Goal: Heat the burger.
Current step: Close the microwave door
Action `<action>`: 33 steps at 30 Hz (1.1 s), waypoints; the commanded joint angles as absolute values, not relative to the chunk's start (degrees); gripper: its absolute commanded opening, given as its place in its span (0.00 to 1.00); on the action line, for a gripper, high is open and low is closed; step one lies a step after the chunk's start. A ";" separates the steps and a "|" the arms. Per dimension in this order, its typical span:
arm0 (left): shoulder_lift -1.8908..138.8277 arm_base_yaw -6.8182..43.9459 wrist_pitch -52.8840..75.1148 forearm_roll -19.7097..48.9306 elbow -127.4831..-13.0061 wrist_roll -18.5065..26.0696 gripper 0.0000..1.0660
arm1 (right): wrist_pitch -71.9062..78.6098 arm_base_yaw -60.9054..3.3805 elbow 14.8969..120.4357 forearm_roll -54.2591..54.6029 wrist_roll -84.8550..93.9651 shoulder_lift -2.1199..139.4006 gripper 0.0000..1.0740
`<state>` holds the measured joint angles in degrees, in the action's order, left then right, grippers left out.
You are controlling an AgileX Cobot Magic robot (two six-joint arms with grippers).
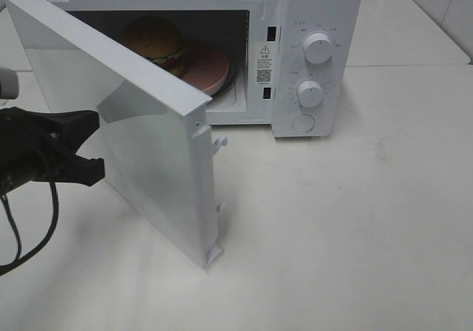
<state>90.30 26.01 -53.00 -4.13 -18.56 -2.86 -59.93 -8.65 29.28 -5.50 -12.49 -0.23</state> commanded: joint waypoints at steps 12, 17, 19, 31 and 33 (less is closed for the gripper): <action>98.32 33.46 -52.02 0.00 -30.48 -3.27 0.00 | -59.70 -8.19 29.22 -5.50 -11.97 -1.72 0.63; 99.58 35.64 -49.50 4.41 -34.66 -3.04 0.00 | -59.70 -8.19 29.22 -5.50 -11.97 -1.72 0.63; 99.92 35.92 -48.93 5.16 -35.47 -3.09 0.00 | -59.70 -8.19 29.22 -5.50 -11.97 -1.72 0.63; 104.97 36.10 -44.52 6.13 -46.12 -3.09 0.00 | -59.70 -8.19 29.22 -5.44 -11.97 -1.72 0.63; 106.17 36.10 -44.40 6.07 -48.41 -3.09 0.00 | -59.70 -8.19 29.22 -5.44 -11.97 -1.72 0.63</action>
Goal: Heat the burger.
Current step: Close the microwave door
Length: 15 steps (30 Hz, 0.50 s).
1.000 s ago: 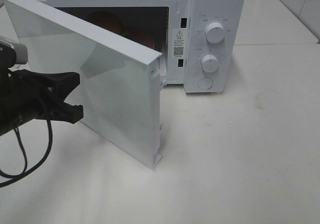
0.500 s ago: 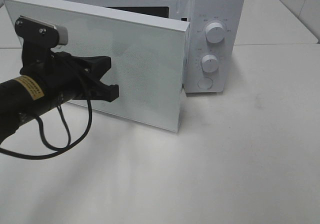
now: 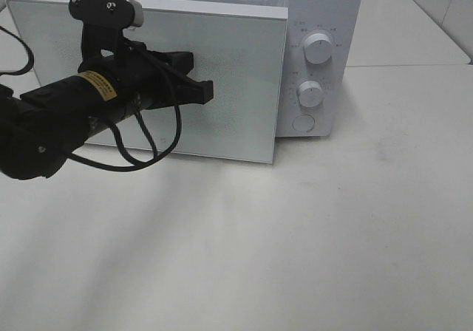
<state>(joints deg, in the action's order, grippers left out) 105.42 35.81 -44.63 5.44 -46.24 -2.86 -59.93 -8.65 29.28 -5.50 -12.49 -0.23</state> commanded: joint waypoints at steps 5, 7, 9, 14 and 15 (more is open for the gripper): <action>108.06 36.10 -41.65 5.90 -51.97 -3.27 0.00 | -59.70 -8.19 29.22 -5.44 -11.97 -1.72 0.63; 108.58 36.10 -41.25 5.90 -53.34 -3.27 0.00 | -59.70 -8.19 29.22 -5.44 -11.97 -1.72 0.63; 109.15 36.10 -40.74 5.96 -54.66 -3.27 0.00 | -59.70 -8.19 29.22 -5.44 -11.97 -1.72 0.63; 110.70 36.10 -39.65 6.02 -57.47 -3.21 0.00 | -59.70 -8.19 29.22 -5.44 -11.97 -1.72 0.63; 111.55 36.10 -38.85 6.02 -58.96 -3.21 0.00 | -59.70 -8.19 29.22 -5.44 -11.97 -1.72 0.63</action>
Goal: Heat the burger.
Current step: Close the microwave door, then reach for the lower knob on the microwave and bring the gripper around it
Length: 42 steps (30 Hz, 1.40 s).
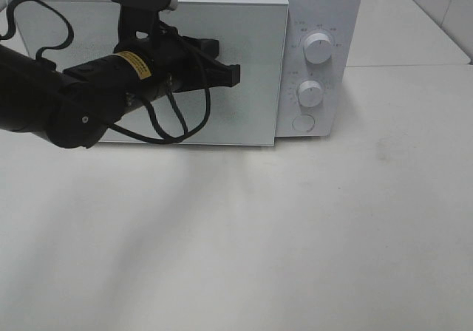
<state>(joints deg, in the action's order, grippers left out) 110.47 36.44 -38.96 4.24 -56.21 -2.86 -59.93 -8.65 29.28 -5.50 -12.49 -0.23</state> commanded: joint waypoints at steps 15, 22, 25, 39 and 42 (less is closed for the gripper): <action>116.60 35.81 -35.58 8.71 -68.01 -3.09 0.00 | -59.70 -8.19 29.22 -5.44 -12.09 -1.72 0.63; 114.48 37.13 -25.50 8.25 -67.84 -3.09 0.00 | -59.70 -8.19 29.22 -5.44 -12.15 -1.72 0.63; 113.16 38.62 -18.56 7.68 -67.84 -3.04 0.00 | -59.70 -8.19 29.22 -5.44 -12.15 -1.72 0.63; 108.63 42.80 1.32 7.56 -67.84 -3.09 0.00 | -59.70 -8.19 29.22 -5.44 -12.15 -1.72 0.63; 107.14 43.14 11.69 7.56 -67.84 -3.09 0.19 | -59.70 -8.19 29.22 -5.44 -12.15 -1.72 0.63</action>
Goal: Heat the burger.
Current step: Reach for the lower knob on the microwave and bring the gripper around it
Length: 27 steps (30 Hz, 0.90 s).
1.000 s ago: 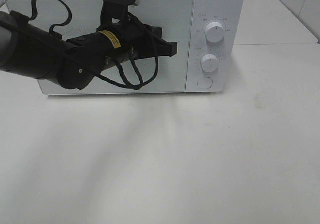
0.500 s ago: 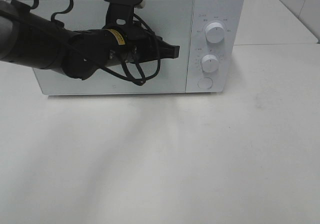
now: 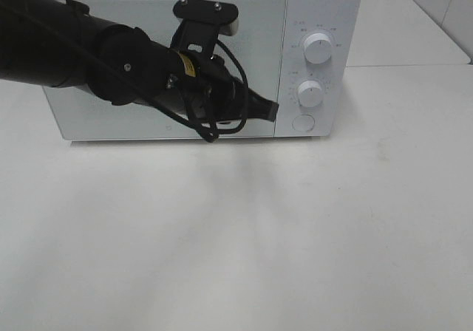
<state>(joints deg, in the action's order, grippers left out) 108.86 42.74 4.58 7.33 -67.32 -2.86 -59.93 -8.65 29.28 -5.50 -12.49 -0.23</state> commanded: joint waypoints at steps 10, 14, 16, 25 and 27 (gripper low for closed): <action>103.25 43.14 32.20 7.16 -67.84 -3.09 0.93 | -59.70 -8.19 29.22 -5.44 -12.15 -1.72 0.63; 102.16 43.14 37.13 6.42 -67.84 -3.09 0.93 | -59.70 -8.19 29.22 -5.44 -12.15 -1.72 0.63; 100.78 43.14 43.43 5.84 -67.84 -3.09 0.93 | -59.70 -8.19 29.22 -5.44 -12.15 -1.72 0.63; 97.29 41.65 55.29 5.73 -67.84 -3.04 0.92 | -59.70 -8.19 29.22 -5.44 -12.15 -1.72 0.63; 95.23 39.19 57.07 5.73 -67.84 -3.04 0.92 | -59.70 -8.19 29.22 -5.44 -12.15 -1.72 0.63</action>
